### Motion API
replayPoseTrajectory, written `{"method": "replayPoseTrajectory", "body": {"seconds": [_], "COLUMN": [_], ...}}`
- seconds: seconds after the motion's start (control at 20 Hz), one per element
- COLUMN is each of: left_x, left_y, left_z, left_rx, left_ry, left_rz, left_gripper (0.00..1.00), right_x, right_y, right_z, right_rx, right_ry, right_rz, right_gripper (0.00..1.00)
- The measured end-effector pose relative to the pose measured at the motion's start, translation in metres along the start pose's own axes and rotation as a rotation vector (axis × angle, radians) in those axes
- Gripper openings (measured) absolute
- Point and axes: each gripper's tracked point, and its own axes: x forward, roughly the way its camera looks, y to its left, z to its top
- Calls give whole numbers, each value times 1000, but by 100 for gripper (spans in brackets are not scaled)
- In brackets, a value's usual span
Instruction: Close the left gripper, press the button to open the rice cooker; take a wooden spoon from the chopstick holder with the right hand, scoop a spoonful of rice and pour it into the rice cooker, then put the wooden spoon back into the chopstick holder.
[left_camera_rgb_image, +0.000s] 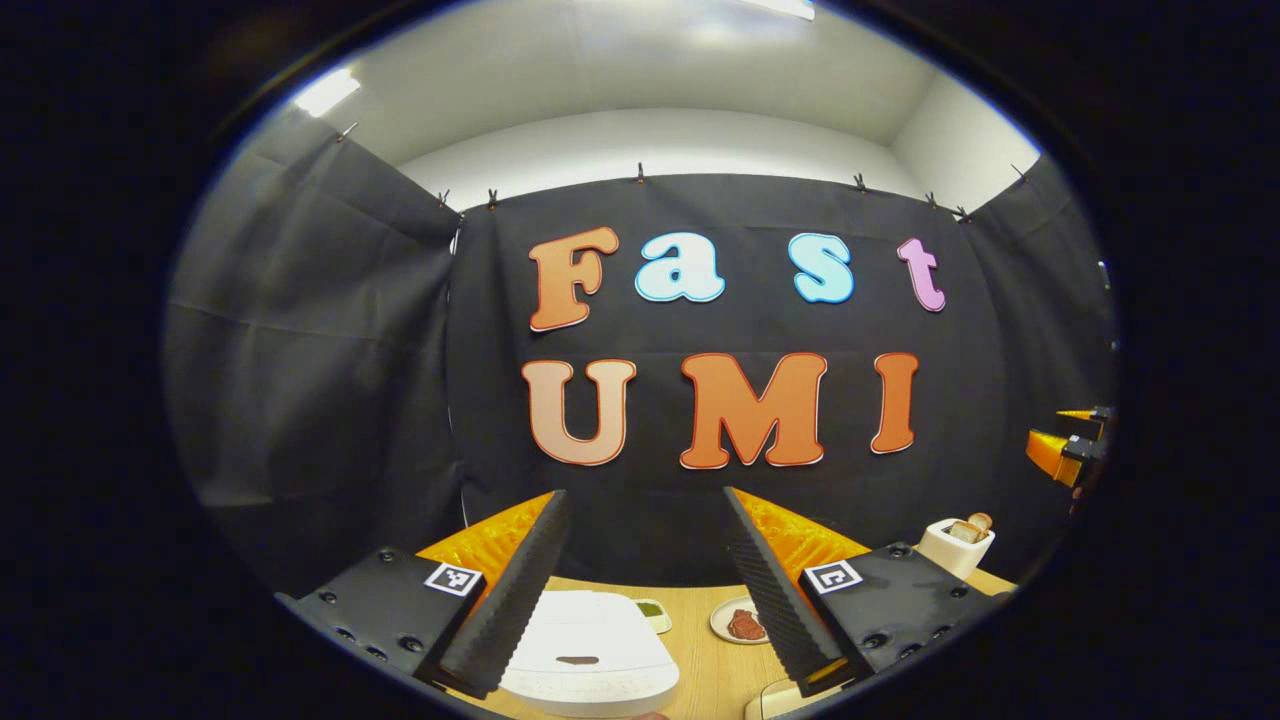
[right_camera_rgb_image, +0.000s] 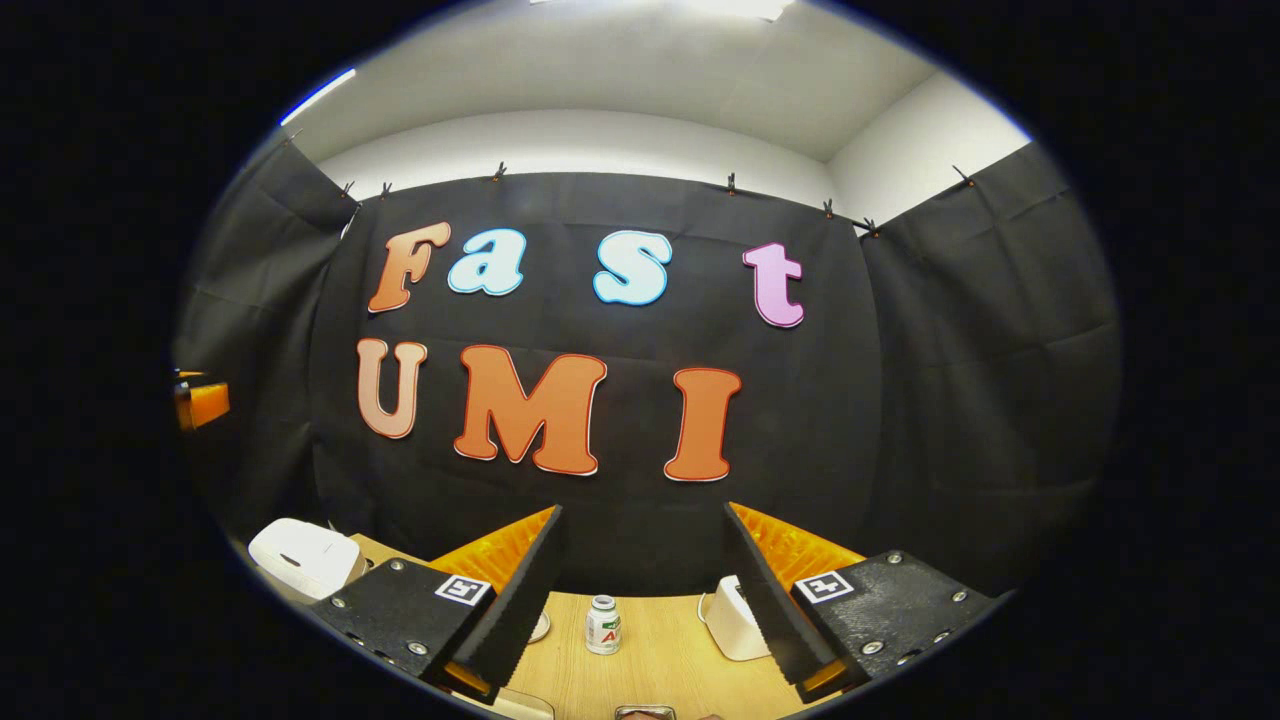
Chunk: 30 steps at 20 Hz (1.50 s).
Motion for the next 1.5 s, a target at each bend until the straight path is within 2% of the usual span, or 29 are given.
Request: {"method": "replayPoseTrajectory", "body": {"seconds": [0.4,0.5,0.7,0.95,1.1,1.15,1.2,1.25,1.3,1.35,1.5], "left_x": [-3,3,9,17,21,20,24,26,29,29,35], "left_y": [36,39,65,76,67,67,68,69,68,66,68], "left_z": [15,21,30,3,-15,-23,-27,-30,-32,-36,-49], "left_rx": [56,23,-39,-67,-82,-73,-67,-62,-65,-66,-58], "left_ry": [-20,-26,-11,75,138,155,170,182,193,207,262], "left_rz": [20,7,41,54,24,17,14,19,14,6,14], "left_gripper": [100,99,100,99,66,34,33,19,18,6,6], "right_x": [-12,-13,-16,-20,-20,-20,-20,-21,-21,-21,-21], "right_y": [-6,-7,-11,-16,-17,-16,-15,-15,-14,-16,-17], "right_z": [-8,-7,-7,-10,-14,-15,-16,-18,-19,-21,-24], "right_rx": [-6,-13,-17,-29,-29,-24,-17,-12,-13,-16,-29], "right_ry": [34,35,41,50,60,61,62,66,69,71,78], "right_rz": [-18,-25,-40,-59,-62,-61,-60,-58,-61,-64,-72], "right_gripper": [95,95,95,95,95,95,95,95,95,95,95]}}
